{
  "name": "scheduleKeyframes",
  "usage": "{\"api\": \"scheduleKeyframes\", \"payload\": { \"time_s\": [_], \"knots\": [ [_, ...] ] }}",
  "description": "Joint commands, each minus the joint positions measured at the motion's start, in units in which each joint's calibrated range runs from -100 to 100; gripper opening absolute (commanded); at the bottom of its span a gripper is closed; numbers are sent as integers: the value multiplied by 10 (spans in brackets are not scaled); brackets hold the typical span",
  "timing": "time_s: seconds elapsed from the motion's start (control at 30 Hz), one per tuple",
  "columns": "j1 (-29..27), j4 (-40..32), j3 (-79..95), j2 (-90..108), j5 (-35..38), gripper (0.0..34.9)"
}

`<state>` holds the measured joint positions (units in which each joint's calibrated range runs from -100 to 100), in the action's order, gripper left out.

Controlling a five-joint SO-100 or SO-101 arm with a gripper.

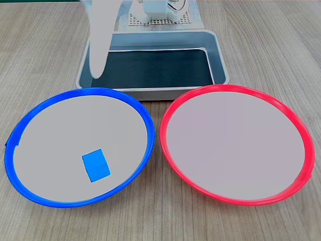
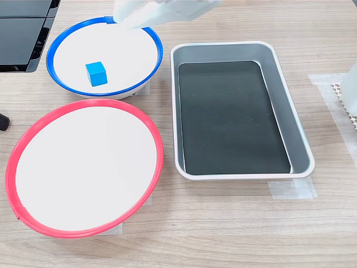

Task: Move a blue block from tray to blue dish

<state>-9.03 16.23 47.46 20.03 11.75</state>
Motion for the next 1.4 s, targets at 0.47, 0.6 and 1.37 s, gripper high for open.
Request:
{"api": "scheduleKeyframes", "payload": {
  "time_s": [0.47, 0.6, 1.37],
  "knots": [
    [76, 267, 525, 752, -136, 1],
    [69, 308, 525, 787, -136, 2],
    [71, 312, 525, 790, -133, 3]
  ]
}}
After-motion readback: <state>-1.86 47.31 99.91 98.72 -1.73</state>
